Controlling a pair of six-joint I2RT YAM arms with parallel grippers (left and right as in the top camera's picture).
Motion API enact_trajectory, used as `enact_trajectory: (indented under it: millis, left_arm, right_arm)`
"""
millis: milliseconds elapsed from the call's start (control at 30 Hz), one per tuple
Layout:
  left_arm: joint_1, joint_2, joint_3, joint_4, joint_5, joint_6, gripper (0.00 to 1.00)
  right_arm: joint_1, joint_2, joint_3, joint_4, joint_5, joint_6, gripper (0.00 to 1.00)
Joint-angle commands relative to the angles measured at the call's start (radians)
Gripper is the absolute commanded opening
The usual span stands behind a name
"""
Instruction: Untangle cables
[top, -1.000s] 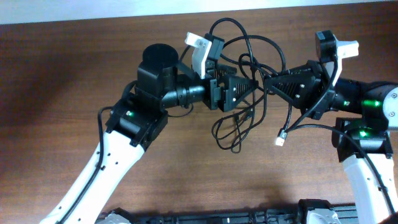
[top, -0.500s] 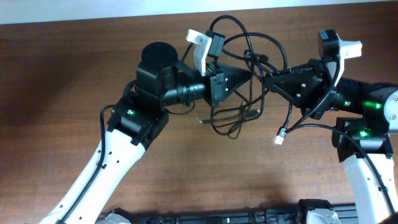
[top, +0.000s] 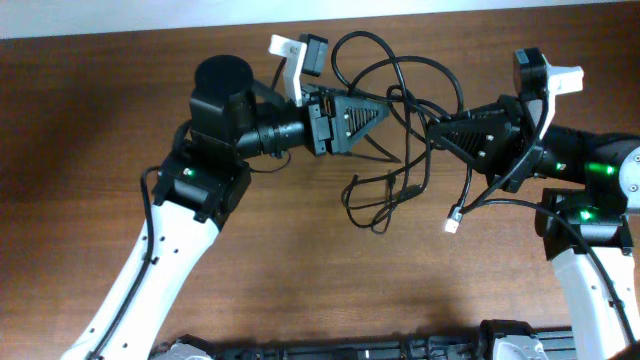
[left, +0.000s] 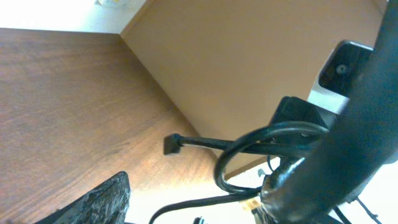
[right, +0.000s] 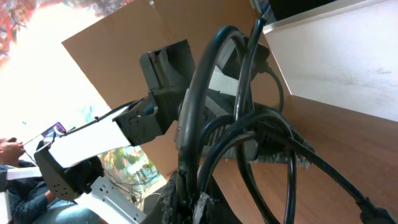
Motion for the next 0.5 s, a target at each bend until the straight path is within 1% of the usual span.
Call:
enact_trajectory:
  millis: [0,67,167,367,467]
  left_arm:
    - [-0.016,0.007,0.014,0.004,0.018,-0.011,0.68]
    - [-0.016,0.007,0.014,0.006,0.018,-0.02,0.68]
    - [-0.016,0.007,0.014,0.007,0.018,-0.071,0.66]
    - [-0.033,0.011,0.014,0.007,0.013,-0.074,0.67]
    - [-0.058,0.011,0.014,0.006,-0.029,-0.078,0.67]
  right_arm:
    - [-0.008,-0.003,0.01,0.01,0.018,0.005,0.04]
    - [-0.007,-0.003,0.01,0.01,0.018,0.005,0.04]
    - [-0.007,-0.003,0.01,0.01,0.023,0.005,0.04]
    - [-0.007,-0.003,0.01,0.01,0.025,0.032,0.04]
    - [-0.007,-0.004,0.01,0.01,0.033,0.072,0.04]
